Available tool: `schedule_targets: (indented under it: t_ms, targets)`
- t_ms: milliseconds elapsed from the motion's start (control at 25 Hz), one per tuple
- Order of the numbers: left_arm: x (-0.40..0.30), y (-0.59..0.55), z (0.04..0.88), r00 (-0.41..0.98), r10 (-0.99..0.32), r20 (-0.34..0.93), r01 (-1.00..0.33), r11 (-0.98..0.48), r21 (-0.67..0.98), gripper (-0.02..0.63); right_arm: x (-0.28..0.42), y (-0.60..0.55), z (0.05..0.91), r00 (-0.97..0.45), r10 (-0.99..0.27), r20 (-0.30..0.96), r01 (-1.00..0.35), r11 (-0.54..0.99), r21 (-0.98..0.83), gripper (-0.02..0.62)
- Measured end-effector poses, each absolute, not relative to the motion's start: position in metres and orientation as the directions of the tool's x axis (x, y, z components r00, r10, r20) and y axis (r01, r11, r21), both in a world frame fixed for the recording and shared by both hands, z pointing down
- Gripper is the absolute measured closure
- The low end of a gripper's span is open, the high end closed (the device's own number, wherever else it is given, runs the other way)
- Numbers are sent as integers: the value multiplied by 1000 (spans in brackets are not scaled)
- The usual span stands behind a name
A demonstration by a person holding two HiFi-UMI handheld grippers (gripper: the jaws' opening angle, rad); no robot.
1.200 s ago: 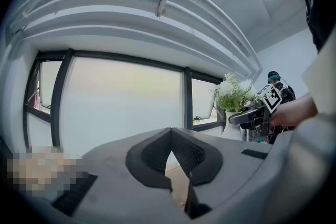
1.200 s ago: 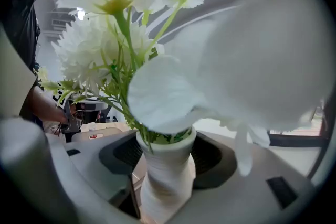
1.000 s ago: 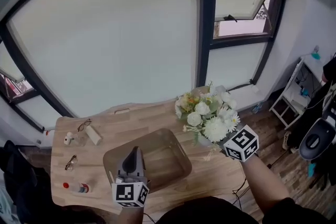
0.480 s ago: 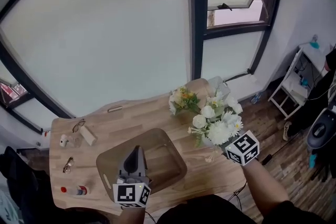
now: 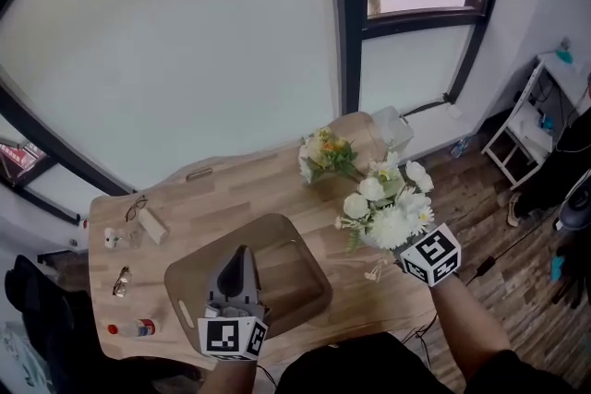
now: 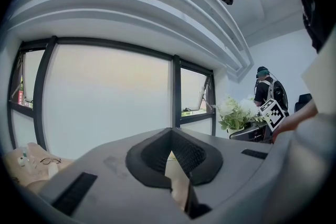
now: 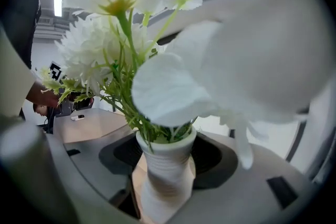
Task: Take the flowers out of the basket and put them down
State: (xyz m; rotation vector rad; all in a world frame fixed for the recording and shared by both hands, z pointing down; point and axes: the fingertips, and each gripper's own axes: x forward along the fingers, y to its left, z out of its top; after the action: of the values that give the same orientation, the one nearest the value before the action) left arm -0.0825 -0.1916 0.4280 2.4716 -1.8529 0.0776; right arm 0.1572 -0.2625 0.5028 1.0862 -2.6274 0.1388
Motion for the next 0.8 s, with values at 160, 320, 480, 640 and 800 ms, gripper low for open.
schedule_targets:
  t_ms: [160,320,480,640,800]
  targets:
    - [-79,-196,435,288,-954,86,-957,-289,5,604,156,-266,522,-671,-674,309,-707,707,8,304]
    - [-79,-200,443,284,-953,106,-958,-286,3,604,153,-271,542,-669,-674,313,-713,701,-13,304]
    - [-82,-194,454,271,-954,132,-962,-271,17,604,151,-273,561,-659,-676,330,-721,692,-21,304]
    - [-87,-190,460,261,-954,146,-965,-262,18,604,149,-277,571,-651,-681,334,-726,687,-14,304]
    - [-96,-187,462,245,-957,154,-969,-244,24,604,146,-281,579,-647,-686,334,-730,684,-8,304]
